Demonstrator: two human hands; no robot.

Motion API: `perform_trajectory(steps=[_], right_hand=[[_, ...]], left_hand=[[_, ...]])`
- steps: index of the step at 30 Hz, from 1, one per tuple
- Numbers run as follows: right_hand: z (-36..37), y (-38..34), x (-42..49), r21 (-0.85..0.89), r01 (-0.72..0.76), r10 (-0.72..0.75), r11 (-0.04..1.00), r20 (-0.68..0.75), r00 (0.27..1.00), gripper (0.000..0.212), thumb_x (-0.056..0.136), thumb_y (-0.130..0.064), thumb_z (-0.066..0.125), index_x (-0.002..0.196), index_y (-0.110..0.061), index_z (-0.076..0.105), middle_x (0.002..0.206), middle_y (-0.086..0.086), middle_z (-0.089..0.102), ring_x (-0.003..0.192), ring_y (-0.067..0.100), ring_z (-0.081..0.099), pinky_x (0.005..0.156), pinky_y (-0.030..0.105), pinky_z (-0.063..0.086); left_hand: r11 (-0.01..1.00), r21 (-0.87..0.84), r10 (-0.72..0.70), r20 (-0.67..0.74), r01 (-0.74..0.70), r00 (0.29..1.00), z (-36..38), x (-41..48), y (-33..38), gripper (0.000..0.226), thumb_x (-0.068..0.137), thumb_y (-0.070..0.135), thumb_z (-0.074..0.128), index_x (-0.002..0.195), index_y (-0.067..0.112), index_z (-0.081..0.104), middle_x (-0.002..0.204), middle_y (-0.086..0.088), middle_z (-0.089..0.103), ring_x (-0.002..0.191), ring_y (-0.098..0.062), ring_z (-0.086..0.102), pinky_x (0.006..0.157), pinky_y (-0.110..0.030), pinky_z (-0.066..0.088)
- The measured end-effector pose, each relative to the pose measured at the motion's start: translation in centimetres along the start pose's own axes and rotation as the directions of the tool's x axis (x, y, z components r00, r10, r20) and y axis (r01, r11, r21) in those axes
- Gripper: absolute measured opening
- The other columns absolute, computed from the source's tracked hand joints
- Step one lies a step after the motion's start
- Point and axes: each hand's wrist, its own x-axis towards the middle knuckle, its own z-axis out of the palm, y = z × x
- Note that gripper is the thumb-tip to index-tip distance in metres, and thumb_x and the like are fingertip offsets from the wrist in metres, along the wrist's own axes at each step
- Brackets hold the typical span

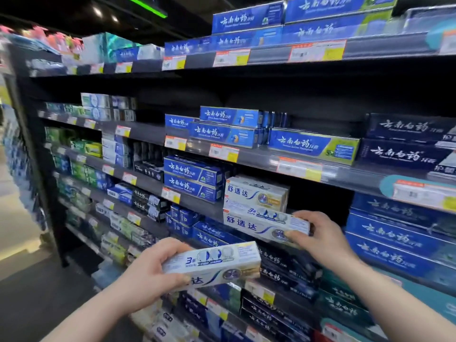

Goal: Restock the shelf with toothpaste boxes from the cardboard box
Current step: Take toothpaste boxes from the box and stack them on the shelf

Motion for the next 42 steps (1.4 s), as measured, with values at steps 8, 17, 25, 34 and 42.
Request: perform_trajectory(steps=[8,17,25,34,42], right_hand=[[3.9,2.7,7.7,0.088,-0.005,0.004,0.996,0.017,1.0,0.043,0.077,-0.022,0.071,0.116,-0.022,0.054,0.106,-0.004,0.054,0.083,0.0,0.051,0.068,-0.001,0.035],[5.7,3.7,9.1,0.106,-0.049,0.048,0.993,0.013,0.999,0.034,0.074,-0.022,0.074,0.084,-0.031,0.042,0.09,-0.016,0.057,0.08,-0.01,0.054,0.066,0.007,0.042],[7.9,3.4,9.7,0.125,-0.144,0.156,0.982,-0.084,0.984,0.037,0.068,-0.024,0.077,0.078,-0.029,0.042,0.093,-0.002,0.062,0.089,0.011,0.058,0.071,0.021,0.044],[8.7,2.7,11.0,0.096,-0.214,0.228,0.972,-0.159,0.961,0.04,0.069,-0.023,0.078,0.078,-0.031,0.04,0.096,0.001,0.061,0.089,0.018,0.058,0.072,0.028,0.046],[8.5,3.3,12.4,0.076,-0.247,0.256,0.966,-0.143,0.956,0.039,0.069,-0.02,0.079,0.085,-0.021,0.043,0.098,0.011,0.062,0.09,0.029,0.059,0.071,0.035,0.048]], left_hand=[[0.999,-0.023,-0.038,0.002,0.038,0.999,-1.6,8.3,-4.0,0.048,0.051,0.053,0.062,0.098,0.057,0.052,0.108,0.022,0.051,0.097,-0.002,0.055,0.077,-0.01,0.042],[0.999,-0.04,0.004,0.11,0.001,0.994,-0.8,14.1,-7.6,0.063,0.039,0.063,0.071,0.099,0.052,0.056,0.108,0.023,0.055,0.095,-0.003,0.059,0.076,-0.016,0.046],[0.947,-0.318,0.05,0.286,0.046,0.957,-0.9,18.7,-10.1,0.047,0.045,0.03,0.078,0.092,0.029,0.07,0.109,-0.006,0.059,0.091,0.005,0.062,0.074,-0.003,0.046],[0.928,-0.372,0.139,0.406,0.024,0.903,-1.0,21.6,-11.7,0.067,0.038,0.053,0.081,0.101,0.051,0.057,0.104,0.027,0.055,0.099,0.004,0.058,0.086,-0.017,0.05],[0.911,-0.412,0.218,0.408,-0.034,0.887,-0.2,23.3,-11.8,0.054,0.049,0.044,0.074,0.102,0.045,0.061,0.105,0.016,0.055,0.1,-0.007,0.06,0.086,-0.022,0.052]])
